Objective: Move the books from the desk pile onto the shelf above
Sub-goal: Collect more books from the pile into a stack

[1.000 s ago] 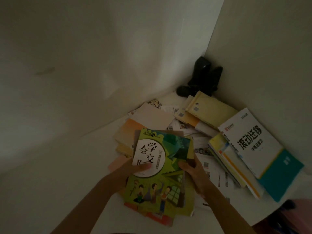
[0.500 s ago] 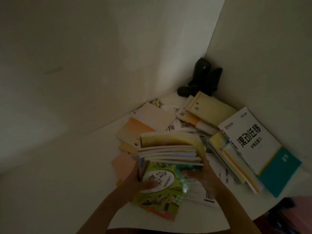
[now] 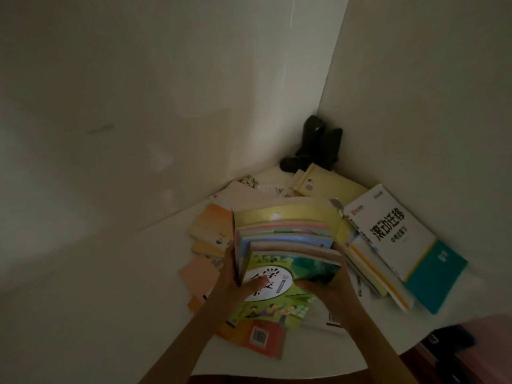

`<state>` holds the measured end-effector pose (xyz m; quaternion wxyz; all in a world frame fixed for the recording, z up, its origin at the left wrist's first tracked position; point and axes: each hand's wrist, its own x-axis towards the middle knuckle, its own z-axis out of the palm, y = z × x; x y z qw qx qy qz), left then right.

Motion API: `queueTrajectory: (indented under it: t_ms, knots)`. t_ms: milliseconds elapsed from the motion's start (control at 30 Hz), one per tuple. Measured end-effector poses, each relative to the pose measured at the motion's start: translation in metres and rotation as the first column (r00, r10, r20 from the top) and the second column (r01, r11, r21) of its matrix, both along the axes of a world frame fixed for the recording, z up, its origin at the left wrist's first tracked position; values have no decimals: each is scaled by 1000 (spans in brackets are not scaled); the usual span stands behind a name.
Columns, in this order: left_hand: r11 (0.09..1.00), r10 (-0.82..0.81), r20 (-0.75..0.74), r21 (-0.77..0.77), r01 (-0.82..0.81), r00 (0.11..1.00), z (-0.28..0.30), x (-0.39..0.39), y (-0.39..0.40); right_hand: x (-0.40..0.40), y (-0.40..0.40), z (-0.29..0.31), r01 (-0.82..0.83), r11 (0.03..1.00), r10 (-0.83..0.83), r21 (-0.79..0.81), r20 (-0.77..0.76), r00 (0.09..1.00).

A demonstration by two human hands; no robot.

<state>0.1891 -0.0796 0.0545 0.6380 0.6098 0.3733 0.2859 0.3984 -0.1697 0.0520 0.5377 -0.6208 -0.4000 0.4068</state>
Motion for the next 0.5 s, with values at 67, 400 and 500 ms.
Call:
queueTrajectory:
  t_ms: [67,400,500]
  knots:
    - [999,-42,-55,-36,41,998,-10,-3,-8,1,-4,-2,-20,999,20,-29,7,1000]
    - [979,176,-63,-93,-182,982,-13,13,-70,-21,-44,-3,46,998,-42,53,-72,996]
    - [956,282,-65,-58,-286,957,16,0,-86,-27,-43,34,-61,992,65,114,-28,998]
